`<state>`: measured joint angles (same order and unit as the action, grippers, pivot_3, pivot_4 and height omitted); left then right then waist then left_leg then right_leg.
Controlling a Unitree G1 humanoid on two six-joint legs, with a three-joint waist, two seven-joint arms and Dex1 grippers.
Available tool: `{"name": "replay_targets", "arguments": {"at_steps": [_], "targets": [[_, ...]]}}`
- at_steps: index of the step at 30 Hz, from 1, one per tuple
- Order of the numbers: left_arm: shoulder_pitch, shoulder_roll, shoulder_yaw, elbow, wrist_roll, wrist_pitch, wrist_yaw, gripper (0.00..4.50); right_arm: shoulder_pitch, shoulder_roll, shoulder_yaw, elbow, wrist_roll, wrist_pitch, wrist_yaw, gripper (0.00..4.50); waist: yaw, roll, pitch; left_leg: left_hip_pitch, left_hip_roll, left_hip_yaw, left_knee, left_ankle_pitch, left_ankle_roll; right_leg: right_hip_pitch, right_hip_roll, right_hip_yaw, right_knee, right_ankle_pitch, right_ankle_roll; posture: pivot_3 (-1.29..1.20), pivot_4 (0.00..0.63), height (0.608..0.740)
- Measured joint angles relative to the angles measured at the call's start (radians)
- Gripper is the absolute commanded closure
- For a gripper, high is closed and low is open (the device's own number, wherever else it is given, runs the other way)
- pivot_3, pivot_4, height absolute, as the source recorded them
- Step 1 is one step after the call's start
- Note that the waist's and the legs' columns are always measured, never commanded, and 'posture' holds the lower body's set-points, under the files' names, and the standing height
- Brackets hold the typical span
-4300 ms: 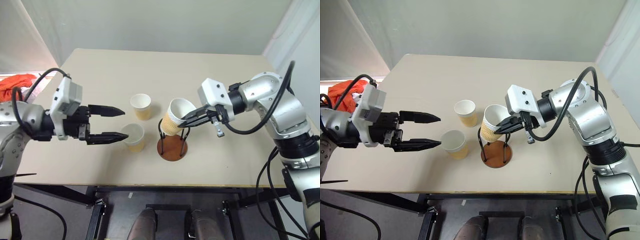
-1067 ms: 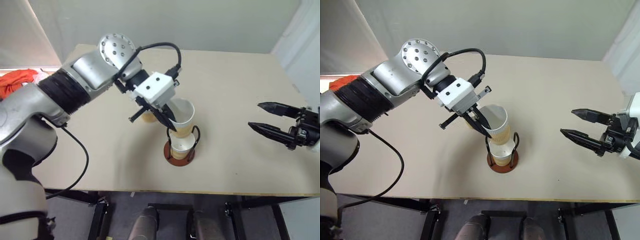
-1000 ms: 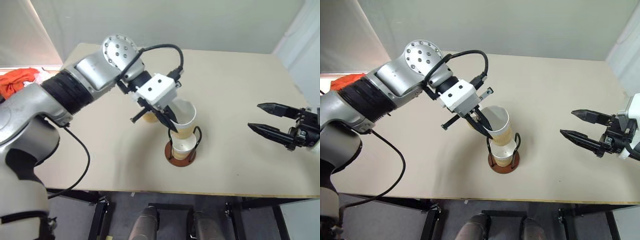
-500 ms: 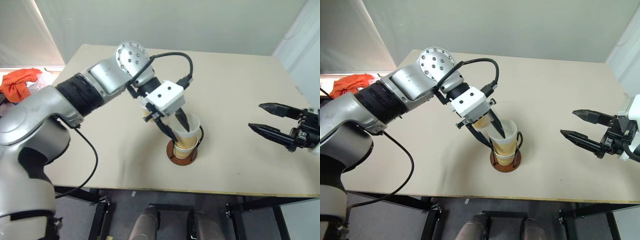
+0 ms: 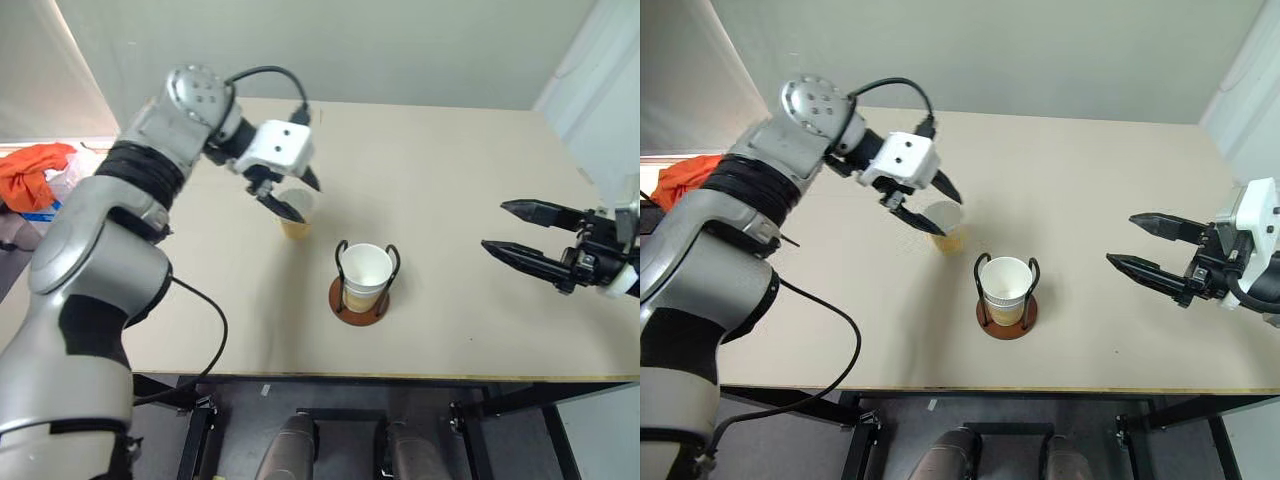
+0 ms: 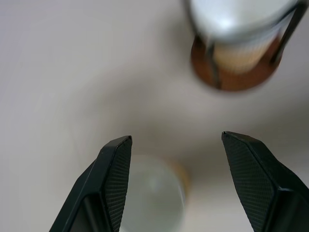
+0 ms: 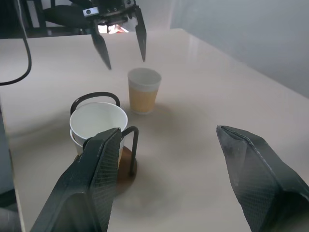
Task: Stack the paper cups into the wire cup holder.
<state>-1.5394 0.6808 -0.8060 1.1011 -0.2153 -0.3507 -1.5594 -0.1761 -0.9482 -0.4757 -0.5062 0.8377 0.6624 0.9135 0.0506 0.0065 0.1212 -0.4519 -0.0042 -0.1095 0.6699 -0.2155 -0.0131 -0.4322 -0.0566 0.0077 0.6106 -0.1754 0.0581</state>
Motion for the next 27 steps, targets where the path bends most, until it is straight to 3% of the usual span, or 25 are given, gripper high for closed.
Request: {"name": "replay_targets", "arguments": {"at_steps": [16,20,27], "targets": [[0.107,-0.146,0.242,0.198,0.337,0.025,0.147,1.26,0.002,0.0,0.03,0.02,-0.008,-0.019,-0.009,1.15,0.009,-0.001,0.0,-0.001,-0.003,0.014,0.0,0.0,0.004,-0.006,0.001,0.019,-0.001,0.006,0.016,0.0,0.15,0.74],[0.118,-0.155,0.249,0.205,0.399,0.009,0.184,2.05,0.007,0.0,0.02,0.012,-0.006,-0.013,-0.018,1.15,0.007,0.0,0.0,-0.002,-0.003,0.016,0.001,0.0,0.006,-0.007,0.001,0.021,-0.001,0.007,0.017,0.0,0.15,0.74],[0.118,-0.155,0.317,0.215,0.455,0.001,0.235,4.48,0.032,-0.001,-0.014,-0.017,0.01,0.006,-0.036,1.15,0.007,0.0,0.0,-0.001,-0.003,0.018,0.001,-0.001,0.008,-0.008,0.001,0.022,-0.001,0.007,0.017,0.0,0.15,0.74]]}}
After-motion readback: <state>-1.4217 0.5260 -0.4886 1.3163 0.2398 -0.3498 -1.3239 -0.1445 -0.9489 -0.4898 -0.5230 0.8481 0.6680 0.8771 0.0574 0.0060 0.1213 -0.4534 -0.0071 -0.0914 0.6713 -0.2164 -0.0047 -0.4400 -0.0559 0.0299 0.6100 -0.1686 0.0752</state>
